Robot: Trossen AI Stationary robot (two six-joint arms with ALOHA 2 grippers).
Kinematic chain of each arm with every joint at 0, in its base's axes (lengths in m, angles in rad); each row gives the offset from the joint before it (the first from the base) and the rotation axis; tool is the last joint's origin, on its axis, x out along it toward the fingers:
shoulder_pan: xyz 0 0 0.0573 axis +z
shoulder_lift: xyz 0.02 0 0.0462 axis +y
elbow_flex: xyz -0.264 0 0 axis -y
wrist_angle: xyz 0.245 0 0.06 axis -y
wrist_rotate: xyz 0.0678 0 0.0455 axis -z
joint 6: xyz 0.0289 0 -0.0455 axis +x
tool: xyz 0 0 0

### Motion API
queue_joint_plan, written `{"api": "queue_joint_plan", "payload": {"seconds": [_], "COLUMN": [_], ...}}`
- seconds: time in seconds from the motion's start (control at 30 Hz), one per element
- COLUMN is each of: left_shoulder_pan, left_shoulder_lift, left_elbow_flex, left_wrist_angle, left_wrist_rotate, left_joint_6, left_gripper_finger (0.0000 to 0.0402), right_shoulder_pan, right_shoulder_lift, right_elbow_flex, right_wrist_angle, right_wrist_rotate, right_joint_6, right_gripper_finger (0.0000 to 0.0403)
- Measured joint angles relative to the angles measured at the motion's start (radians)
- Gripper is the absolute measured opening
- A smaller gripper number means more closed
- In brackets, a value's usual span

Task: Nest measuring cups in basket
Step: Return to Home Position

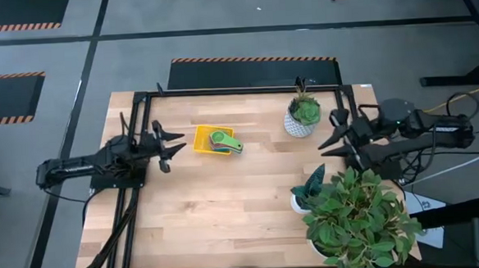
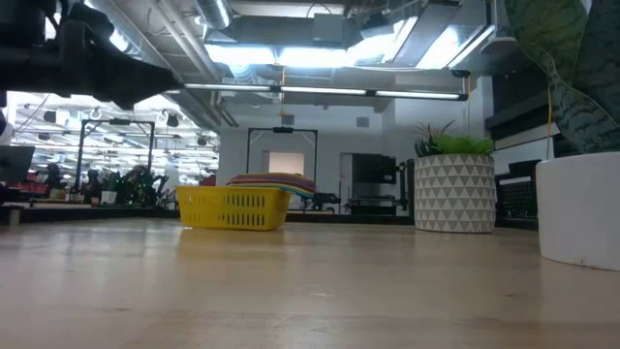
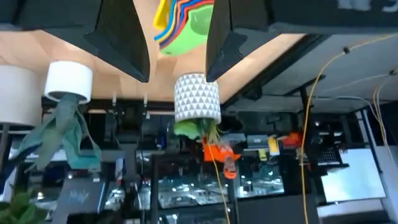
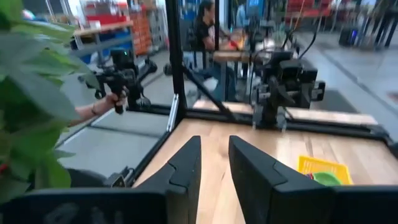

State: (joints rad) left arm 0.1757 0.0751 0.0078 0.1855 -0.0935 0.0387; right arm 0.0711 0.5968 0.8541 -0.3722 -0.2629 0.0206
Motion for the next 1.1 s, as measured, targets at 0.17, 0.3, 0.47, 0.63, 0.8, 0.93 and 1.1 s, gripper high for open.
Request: {"api": "queue_joint_plan", "payload": {"seconds": [0.17,0.3,0.47,0.63,0.8,0.93,1.1], "left_shoulder_pan": [0.012,0.012,0.012,0.012,0.012,0.012,0.011], "left_shoulder_lift": [-0.071,-0.073,-0.073,-0.073,-0.073,-0.073,-0.073], "left_elbow_flex": [0.0,0.0,0.0,0.0,0.0,0.0,0.0], "left_wrist_angle": [-0.019,-0.012,-0.015,-0.021,-0.031,-0.043,-0.043], "left_wrist_rotate": [0.011,0.014,0.04,0.055,0.056,0.056,0.055], "left_joint_6": [0.0,0.0,-0.01,-0.034,-0.034,-0.037,-0.037], "left_gripper_finger": [0.015,0.015,0.015,0.015,0.015,0.015,0.015], "right_shoulder_pan": [0.0,0.0,0.0,0.0,0.0,0.0,0.0], "right_shoulder_lift": [-0.155,-0.263,-0.369,-0.472,-0.547,-0.578,-0.596], "right_elbow_flex": [-0.131,-0.198,-0.244,-0.309,-0.398,-0.466,-0.548], "right_wrist_angle": [0.068,0.085,0.08,0.078,0.089,0.112,0.166], "right_wrist_rotate": [0.0,-0.001,-0.001,-0.001,-0.001,-0.001,-0.001], "right_joint_6": [0.019,0.075,0.118,0.079,0.093,0.101,0.1], "right_gripper_finger": [0.0087,0.0087,0.0087,0.0087,0.0087,0.0087,0.0087]}}
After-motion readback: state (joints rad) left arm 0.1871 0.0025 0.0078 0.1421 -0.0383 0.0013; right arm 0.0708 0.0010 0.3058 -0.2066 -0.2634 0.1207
